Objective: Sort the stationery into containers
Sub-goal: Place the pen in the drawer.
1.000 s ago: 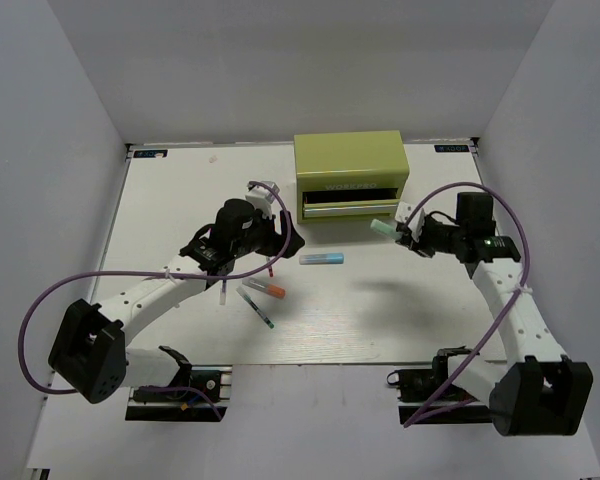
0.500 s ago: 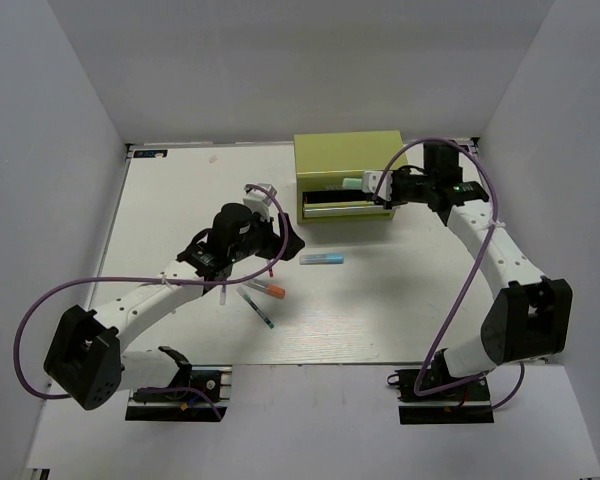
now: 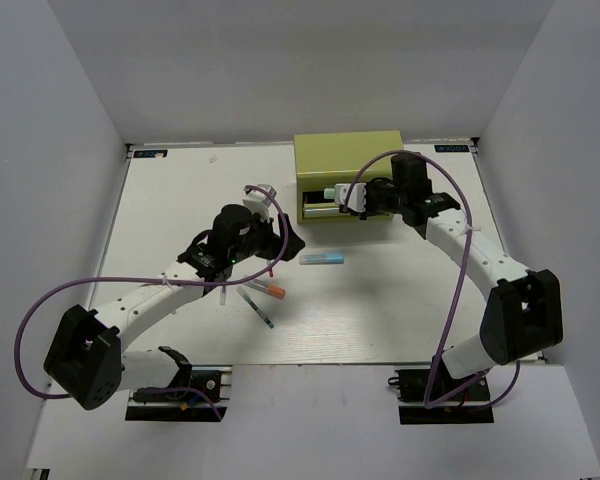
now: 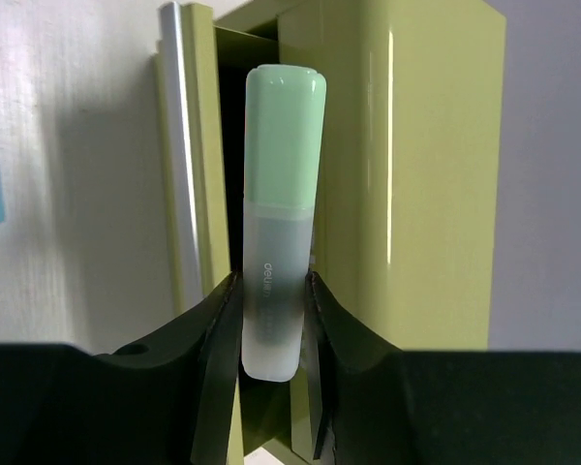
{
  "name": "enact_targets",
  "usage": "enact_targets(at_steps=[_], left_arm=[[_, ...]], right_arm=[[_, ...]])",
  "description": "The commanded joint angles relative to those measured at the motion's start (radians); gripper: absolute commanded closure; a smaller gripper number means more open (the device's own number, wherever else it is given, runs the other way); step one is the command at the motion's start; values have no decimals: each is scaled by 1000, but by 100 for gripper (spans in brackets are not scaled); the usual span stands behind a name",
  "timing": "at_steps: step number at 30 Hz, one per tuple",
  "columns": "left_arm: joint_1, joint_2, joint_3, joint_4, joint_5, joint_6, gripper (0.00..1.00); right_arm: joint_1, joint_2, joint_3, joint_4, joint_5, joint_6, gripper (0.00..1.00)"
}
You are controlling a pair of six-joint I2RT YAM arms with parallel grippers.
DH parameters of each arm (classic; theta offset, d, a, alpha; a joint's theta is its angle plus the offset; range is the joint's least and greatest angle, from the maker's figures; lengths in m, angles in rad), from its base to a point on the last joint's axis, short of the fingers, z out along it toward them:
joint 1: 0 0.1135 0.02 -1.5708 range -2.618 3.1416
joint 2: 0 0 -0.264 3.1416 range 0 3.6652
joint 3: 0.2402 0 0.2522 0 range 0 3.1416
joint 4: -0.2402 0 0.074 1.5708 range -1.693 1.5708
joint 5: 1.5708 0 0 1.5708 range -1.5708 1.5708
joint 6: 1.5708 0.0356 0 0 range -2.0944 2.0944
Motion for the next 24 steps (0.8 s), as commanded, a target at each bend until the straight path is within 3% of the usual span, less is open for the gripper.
enact_targets(at_steps=[1,6,18,24], left_arm=[[-3,-17,6,29,-4,-3,14],[-3,-17,6,29,-4,-3,14],[-3,-26,-3,20,-4,-3,14],[-3,-48,-12,20,-13,-12,14]], right_arm=[[25,5,-20,131,107,57,93],[55,32,-22,179,204,92,93],[84,58,-55,214,316,104,82],[96,67,-55,219,353,128,60]])
